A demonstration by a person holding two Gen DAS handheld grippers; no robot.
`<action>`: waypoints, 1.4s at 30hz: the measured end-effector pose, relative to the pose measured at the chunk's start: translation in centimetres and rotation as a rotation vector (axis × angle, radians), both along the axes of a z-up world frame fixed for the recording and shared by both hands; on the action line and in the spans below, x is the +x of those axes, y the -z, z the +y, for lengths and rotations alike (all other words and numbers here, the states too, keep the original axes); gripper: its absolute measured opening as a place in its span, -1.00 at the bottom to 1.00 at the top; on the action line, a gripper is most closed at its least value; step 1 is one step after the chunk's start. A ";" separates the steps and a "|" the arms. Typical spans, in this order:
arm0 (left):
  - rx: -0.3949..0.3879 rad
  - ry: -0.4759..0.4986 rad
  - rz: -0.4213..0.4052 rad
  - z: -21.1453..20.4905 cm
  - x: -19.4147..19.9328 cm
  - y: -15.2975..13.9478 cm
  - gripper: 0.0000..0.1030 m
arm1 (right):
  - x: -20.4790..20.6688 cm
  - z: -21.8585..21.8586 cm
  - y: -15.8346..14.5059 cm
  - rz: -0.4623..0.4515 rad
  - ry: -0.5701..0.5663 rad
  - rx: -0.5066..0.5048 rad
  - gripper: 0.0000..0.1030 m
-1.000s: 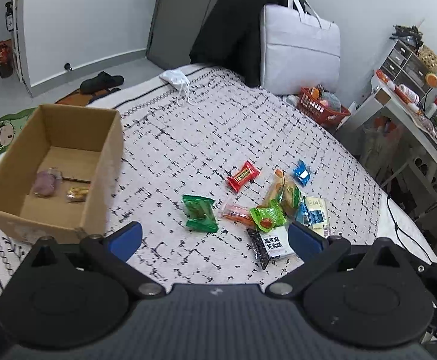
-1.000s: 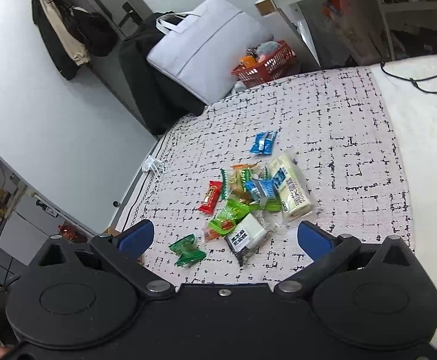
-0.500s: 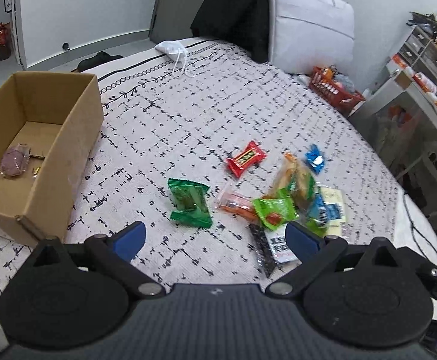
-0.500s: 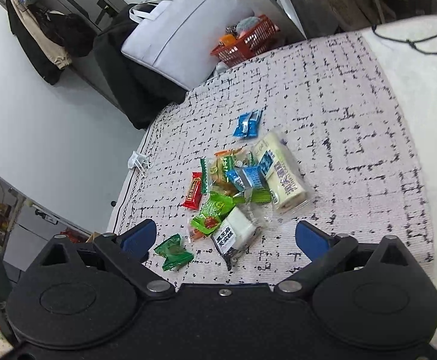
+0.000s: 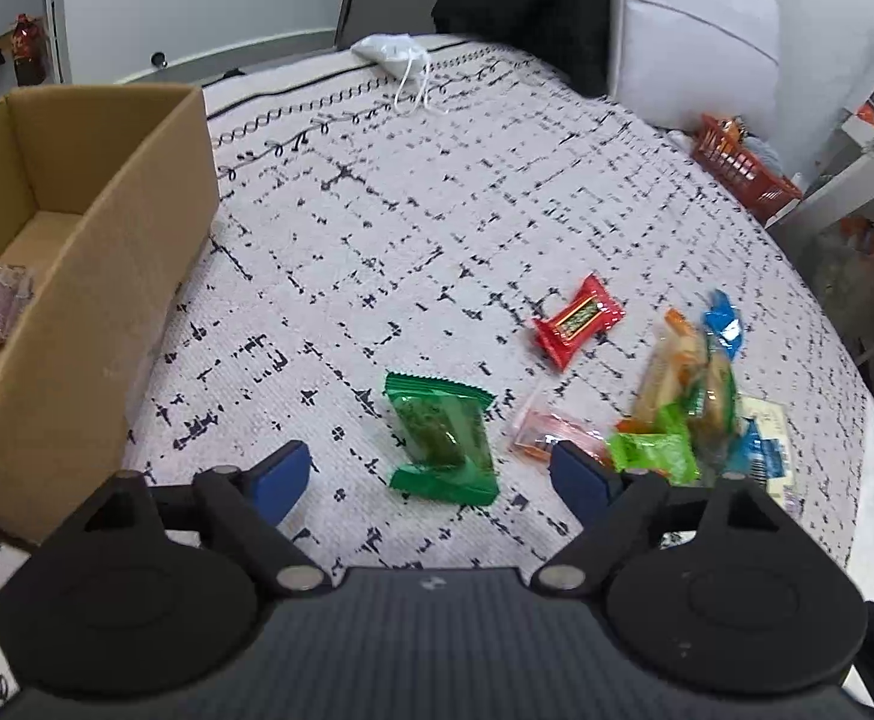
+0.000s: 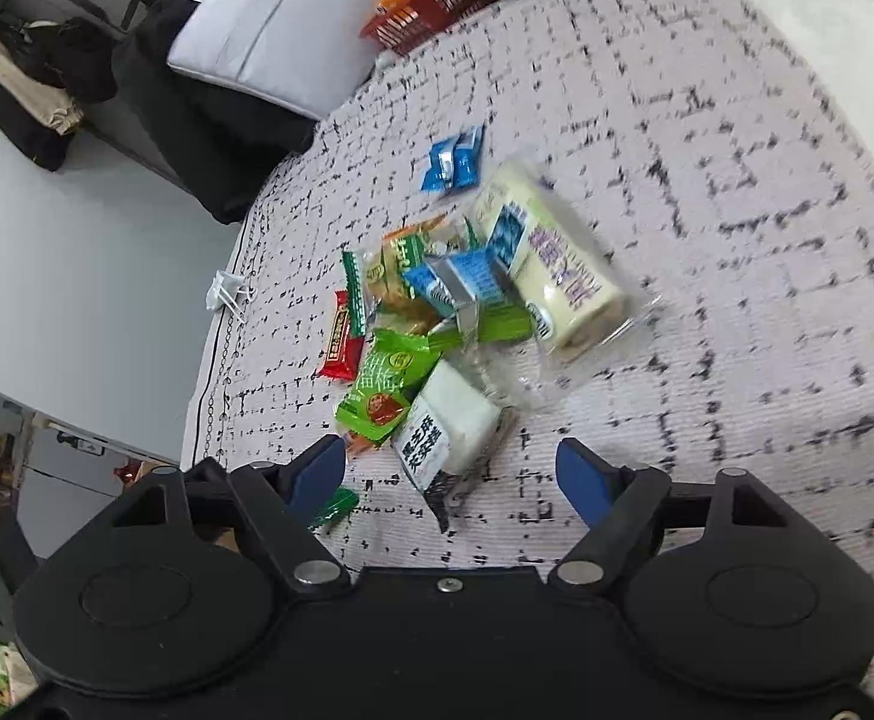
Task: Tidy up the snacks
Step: 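Grasp the green snack packet with left tool while right tool grasps white packet, then carry the green and white packets over the cardboard box with both tools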
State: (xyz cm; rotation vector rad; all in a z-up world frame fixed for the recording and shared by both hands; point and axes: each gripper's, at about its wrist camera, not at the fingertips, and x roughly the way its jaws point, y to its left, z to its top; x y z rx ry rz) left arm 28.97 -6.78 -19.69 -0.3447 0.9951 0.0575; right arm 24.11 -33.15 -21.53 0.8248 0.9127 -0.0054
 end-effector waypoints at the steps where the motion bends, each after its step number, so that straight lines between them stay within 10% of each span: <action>1: 0.001 0.000 0.004 0.1 0.2 0.3 0.66 | 0.2 0.0 0.2 0.006 0.005 0.007 0.36; 14: -0.028 0.017 0.042 -0.3 2.3 2.5 0.19 | 2.0 0.2 2.1 0.030 0.057 -0.003 0.18; 18: -0.026 -0.006 0.061 -0.1 2.5 2.7 -0.25 | 2.5 -0.2 2.6 0.038 0.065 -0.013 -0.32; 42: -0.087 -0.043 -0.072 3.6 -4.5 -6.3 -0.30 | -2.0 0.3 -2.9 -0.114 0.050 -0.043 -0.65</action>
